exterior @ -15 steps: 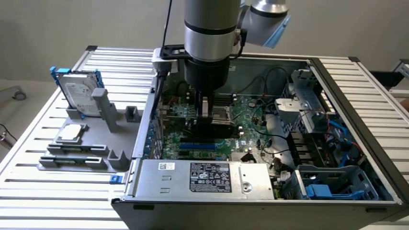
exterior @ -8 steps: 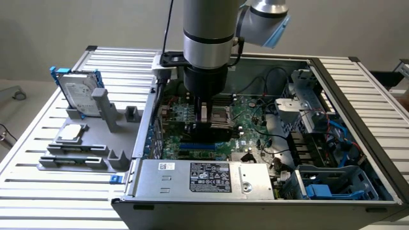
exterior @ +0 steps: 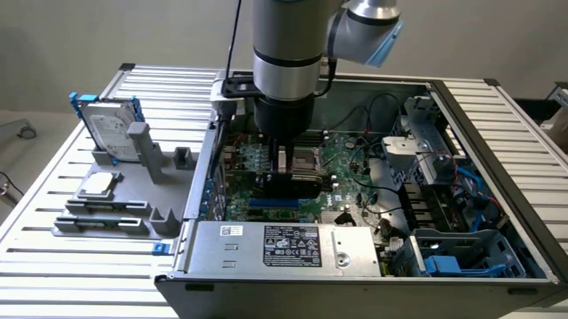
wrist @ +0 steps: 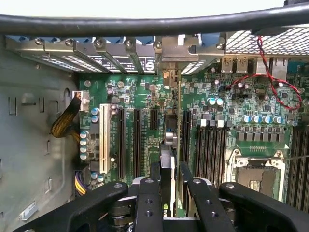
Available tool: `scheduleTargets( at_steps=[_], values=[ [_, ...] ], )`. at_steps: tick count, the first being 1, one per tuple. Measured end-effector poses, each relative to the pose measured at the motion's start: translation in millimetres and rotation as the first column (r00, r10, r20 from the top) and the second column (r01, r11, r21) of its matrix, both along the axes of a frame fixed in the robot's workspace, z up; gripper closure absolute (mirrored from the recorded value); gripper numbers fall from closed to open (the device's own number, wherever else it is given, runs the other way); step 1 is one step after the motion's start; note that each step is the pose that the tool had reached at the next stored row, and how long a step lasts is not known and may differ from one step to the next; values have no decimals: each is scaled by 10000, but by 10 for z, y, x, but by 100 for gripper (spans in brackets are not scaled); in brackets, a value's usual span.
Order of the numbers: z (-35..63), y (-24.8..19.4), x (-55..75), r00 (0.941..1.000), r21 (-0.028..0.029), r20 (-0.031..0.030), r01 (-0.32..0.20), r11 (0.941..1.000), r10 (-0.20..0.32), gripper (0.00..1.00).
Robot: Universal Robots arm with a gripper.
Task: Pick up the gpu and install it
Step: 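Insert the gpu into the slot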
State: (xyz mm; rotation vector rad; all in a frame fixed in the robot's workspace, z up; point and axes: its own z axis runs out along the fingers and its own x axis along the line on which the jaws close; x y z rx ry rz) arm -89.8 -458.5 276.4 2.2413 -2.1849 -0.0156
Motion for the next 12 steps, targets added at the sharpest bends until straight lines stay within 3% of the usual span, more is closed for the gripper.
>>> scheduleTargets(
  at_steps=[12],
  values=[
    [-69,-22,-20,9999,0,1,-116,9999,116,74]
  ],
)
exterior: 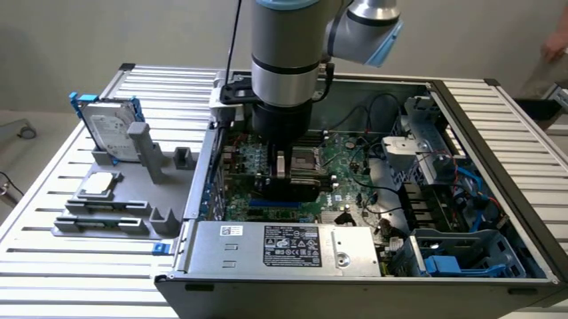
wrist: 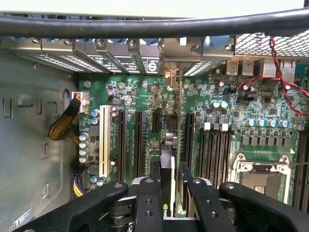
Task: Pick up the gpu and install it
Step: 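Insert the gpu into the slot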
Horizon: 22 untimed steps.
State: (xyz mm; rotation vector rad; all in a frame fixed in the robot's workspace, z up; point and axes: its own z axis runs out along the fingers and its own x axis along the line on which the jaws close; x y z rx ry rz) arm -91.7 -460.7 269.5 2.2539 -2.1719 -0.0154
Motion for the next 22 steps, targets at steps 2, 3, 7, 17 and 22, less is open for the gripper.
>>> scheduleTargets(
  at_steps=[2,3,7,17,22],
  values=[
    [-11,-1,-4,10000,-1,-1,-25,10000,25,74],
    [-16,-1,-6,10000,-1,-1,-38,10000,38,74],
    [-33,-2,-12,9999,-1,-1,-105,9999,105,74],
    [-56,-3,-12,9989,-1,-1,-467,9989,467,74],
    [-56,-2,-12,9988,5,13,-482,9988,482,74]
  ],
)
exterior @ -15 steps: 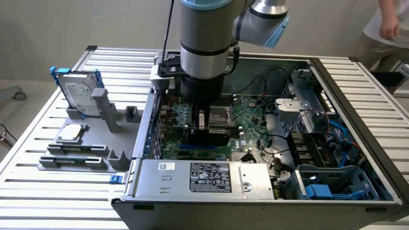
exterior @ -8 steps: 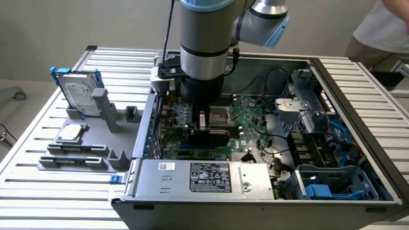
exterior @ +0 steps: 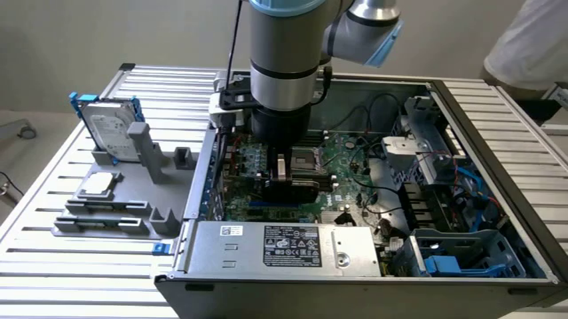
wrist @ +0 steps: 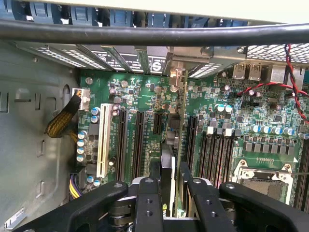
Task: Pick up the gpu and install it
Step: 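Insert the gpu into the slot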
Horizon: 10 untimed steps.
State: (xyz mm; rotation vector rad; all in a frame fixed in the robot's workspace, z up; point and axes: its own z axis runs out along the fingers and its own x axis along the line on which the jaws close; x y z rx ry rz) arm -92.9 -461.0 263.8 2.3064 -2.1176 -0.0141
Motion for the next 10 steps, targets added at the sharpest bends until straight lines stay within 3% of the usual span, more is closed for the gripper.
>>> scheduleTargets(
  at_steps=[10],
  values=[
    [1,0,3,10000,47,28,1,10000,-1,74]
  ],
)
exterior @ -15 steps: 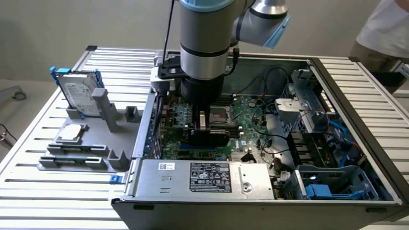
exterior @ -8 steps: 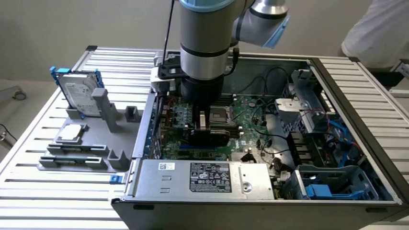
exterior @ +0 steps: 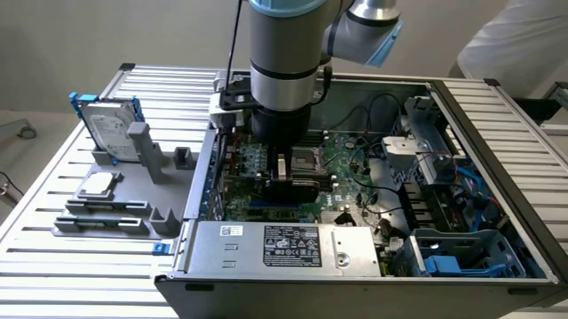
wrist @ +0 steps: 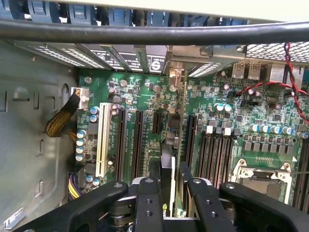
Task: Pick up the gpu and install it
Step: 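Insert the gpu into the slot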
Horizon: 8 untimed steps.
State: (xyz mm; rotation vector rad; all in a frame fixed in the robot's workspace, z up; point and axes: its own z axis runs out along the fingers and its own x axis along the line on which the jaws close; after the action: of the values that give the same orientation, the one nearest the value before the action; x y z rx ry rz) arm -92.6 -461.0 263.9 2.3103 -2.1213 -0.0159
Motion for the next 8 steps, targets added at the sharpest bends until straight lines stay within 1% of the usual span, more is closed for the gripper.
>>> scheduleTargets(
  at_steps=[8],
  values=[
    [-2,-1,0,10000,2,4,-1,10000,1,74]
  ],
)
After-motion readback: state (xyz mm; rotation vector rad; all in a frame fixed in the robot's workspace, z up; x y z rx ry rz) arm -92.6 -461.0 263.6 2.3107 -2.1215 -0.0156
